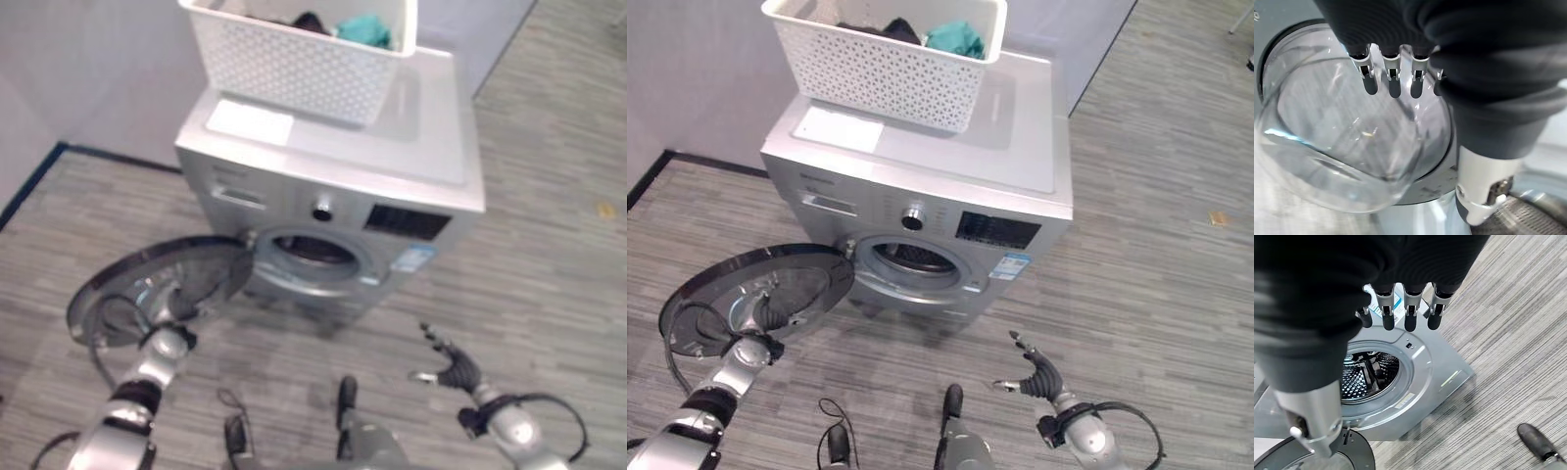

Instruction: Grab the laundry basket,head to the washer,open it,put in the laundry and shut it.

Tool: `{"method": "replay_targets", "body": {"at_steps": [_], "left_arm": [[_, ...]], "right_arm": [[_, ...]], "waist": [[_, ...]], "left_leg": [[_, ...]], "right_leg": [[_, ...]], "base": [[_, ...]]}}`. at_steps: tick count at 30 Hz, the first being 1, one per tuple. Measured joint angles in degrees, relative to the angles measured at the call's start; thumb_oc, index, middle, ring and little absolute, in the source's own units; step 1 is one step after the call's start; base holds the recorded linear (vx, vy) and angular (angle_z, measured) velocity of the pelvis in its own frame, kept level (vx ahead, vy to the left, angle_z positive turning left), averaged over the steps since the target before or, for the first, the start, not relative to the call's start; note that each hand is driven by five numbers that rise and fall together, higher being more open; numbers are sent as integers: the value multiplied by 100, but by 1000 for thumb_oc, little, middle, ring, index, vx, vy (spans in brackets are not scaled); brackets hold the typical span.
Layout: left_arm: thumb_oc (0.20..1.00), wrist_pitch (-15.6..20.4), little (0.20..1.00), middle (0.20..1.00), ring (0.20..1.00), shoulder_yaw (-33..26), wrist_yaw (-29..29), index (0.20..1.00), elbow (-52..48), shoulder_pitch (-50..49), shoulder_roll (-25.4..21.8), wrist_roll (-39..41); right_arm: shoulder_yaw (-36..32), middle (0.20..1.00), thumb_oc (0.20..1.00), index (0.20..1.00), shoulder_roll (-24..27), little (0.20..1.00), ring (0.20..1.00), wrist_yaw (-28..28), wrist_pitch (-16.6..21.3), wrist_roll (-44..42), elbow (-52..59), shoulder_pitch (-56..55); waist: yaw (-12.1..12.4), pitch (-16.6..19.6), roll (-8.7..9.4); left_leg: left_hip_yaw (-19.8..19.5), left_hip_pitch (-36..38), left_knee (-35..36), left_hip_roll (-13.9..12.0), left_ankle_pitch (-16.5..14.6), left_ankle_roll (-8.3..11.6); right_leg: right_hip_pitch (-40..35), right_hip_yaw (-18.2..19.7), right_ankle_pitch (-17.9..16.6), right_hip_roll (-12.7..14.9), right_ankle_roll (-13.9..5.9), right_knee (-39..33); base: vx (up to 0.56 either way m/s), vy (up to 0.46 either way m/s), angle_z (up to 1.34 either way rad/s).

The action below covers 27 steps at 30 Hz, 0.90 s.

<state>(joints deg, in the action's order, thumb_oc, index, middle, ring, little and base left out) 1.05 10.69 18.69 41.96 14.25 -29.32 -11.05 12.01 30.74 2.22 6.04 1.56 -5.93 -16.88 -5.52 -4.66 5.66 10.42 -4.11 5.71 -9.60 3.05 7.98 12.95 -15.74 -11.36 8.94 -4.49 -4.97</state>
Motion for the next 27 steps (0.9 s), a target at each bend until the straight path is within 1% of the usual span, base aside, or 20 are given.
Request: {"method": "replay_targets", "body": {"at_steps": [1,2,3,5,7,9,11,12,15,17,18,19,20,21,22,23,24,25,26,27], "left_arm": [[1000,2,1000,1000,1000,-18,4,1000,-170,-105,-2,-3],[1000,22,1000,1000,1000,-176,23,1000,-729,-431,2,-7],[1000,72,1000,1000,1000,-223,27,1000,-969,-552,0,-6],[1000,214,1000,1000,1000,-514,19,1000,-1835,-1041,17,2],[1000,323,1000,1000,1000,-748,-27,1000,-2381,-1478,41,88],[1000,383,1000,1000,1000,-800,-111,1000,-2672,-1742,40,118],[1000,444,1000,1000,1000,-898,-284,1000,-3000,-2034,39,127],[1000,480,1000,1000,1000,-982,-404,1000,-3218,-2207,28,175],[1000,499,1000,1000,1000,-1153,-676,1000,-3816,-2516,-70,236],[1000,520,1000,1000,1000,-1188,-763,1000,-3908,-2537,-77,284],[1000,534,1000,1000,1000,-1256,-933,1000,-4034,-2637,-80,440],[1000,541,1000,1000,1000,-1268,-991,1000,-4058,-2681,-88,468],[1000,541,1000,1000,1000,-1291,-1092,1000,-4062,-2758,-91,514],[1000,540,1000,1000,1000,-1277,-1170,1000,-4066,-2782,-79,585],[1000,540,1000,1000,1000,-1242,-1204,1000,-4071,-2780,-75,625],[1000,541,1000,1000,1000,-1190,-1300,1000,-4110,-2764,-91,673],[1000,542,1000,1000,1000,-1168,-1333,1000,-4127,-2724,-91,686],[1000,529,1000,1000,1000,-1130,-1348,1000,-4091,-2621,-38,722],[1000,511,1000,1000,1000,-926,-1388,1000,-4023,-2489,126,778],[1000,509,1000,1000,1000,-838,-1402,1000,-4026,-2433,111,783]], "right_arm": [[-2,1000,1000,1000,-43,1000,1000,0,-5,-7,-5,-4],[-15,1000,1000,1000,-160,1000,1000,-12,-11,-50,-7,-24],[-9,1000,1000,1000,-199,1000,1000,-12,-11,-57,-7,11],[-11,1000,1000,1000,-350,1000,1000,-23,-22,-167,-104,-6],[-14,1000,1000,1000,-423,1000,1000,-35,-60,-168,-233,95],[-62,1000,1000,1000,-425,1000,1000,-39,-99,-170,-246,142],[-73,1000,1000,1000,-438,1000,1000,-36,-102,-170,-249,116],[-73,1000,1000,1000,-468,1000,1000,-28,-114,-170,-255,151],[-119,1000,1000,1000,-609,1000,1000,-30,-145,-170,-304,271],[-127,1000,1000,1000,-619,1000,1000,-34,-152,-171,-391,254],[-177,1000,1000,1000,-700,1000,1000,-41,-207,-171,-466,329],[-231,1000,1000,1000,-764,1000,1000,-46,-209,-171,-493,349],[-281,1000,1000,1000,-846,1000,1000,-65,-214,-172,-532,399],[-290,1000,1000,1000,-877,1000,1000,-81,-209,-175,-628,463],[-292,1000,1000,1000,-885,1000,1000,-90,-224,-176,-718,497],[-303,1000,1000,1000,-892,1000,1000,-115,-234,-185,-867,517],[-321,1000,1000,1000,-931,1000,1000,-123,-262,-207,-879,492],[-413,1000,1000,1000,-948,1000,1000,-132,-268,-239,-874,501],[-526,1000,1000,1000,-864,1000,1000,-233,-271,-306,-889,466],[-495,1000,1000,1000,-872,1000,1000,-275,-277,-402,-910,463]], "waist": [[26,3,2],[72,15,27],[115,22,28],[245,32,60],[322,29,66],[506,5,50],[560,-4,71],[686,-30,114],[797,-118,255],[845,-128,296],[906,-140,337],[911,-145,351],[929,-149,355],[961,-171,367],[963,-175,371],[958,-172,372],[938,-185,358],[884,-290,283],[807,-366,-138],[779,-397,-252]], "left_leg": [[-2,36,-1,4,-15,-12],[7,86,0,6,-37,-14],[3,114,0,10,-46,-27],[-12,129,-2,30,-50,-28],[-34,138,-3,55,-55,-35],[-95,194,-4,111,-74,-61],[-158,208,-5,163,-96,-98],[-187,192,-16,220,-104,-113],[-288,-19,-342,311,-254,-180],[-318,-111,-486,338,-312,-192],[-342,-232,-735,358,-466,-213],[-342,-272,-844,365,-522,-225],[-347,-343,-1075,367,-671,-242],[-390,-413,-1368,404,-865,-337],[-395,-473,-1545,428,-967,-401],[-460,-590,-1912,499,-1181,-519],[-483,-650,-2147,581,-1314,-567],[-463,-811,-2585,694,-1523,-911],[-615,-852,-2857,653,-1787,-865],[-670,-804,-2918,667,-1830,-908]], "right_leg": [[-47,-6,4,2,-5,1],[-97,8,41,6,-42,-10],[-116,1,51,10,-44,-18],[-133,-8,52,27,-49,-17],[-189,-26,59,54,-60,-1],[-258,-80,79,118,-92,-1],[-306,-128,95,185,-107,-22],[-314,-146,92,237,-125,-2],[-311,-196,65,353,-150,5],[-314,-225,37,391,-156,5],[-328,-253,32,427,-161,6],[-339,-240,21,436,-176,7],[-382,-242,19,454,-178,7],[-449,-290,62,503,-188,33],[-485,-273,105,541,-199,71],[-520,-298,184,649,-268,184],[-508,-310,137,745,-330,354],[-468,-298,194,886,-392,679],[-281,-227,101,964,-371,1418],[-129,-204,26,1088,-300,1906]], "base": [[45,104,-5],[21,56,-2],[34,91,-4],[34,114,4],[27,111,10],[28,116,14],[8,74,16],[-14,113,18],[-30,103,15],[-14,110,15],[-1,91,7],[25,168,4],[34,195,2],[57,256,5],[68,304,15],[54,229,18],[50,260,32],[88,227,43],[90,224,47],[115,195,38]]}}
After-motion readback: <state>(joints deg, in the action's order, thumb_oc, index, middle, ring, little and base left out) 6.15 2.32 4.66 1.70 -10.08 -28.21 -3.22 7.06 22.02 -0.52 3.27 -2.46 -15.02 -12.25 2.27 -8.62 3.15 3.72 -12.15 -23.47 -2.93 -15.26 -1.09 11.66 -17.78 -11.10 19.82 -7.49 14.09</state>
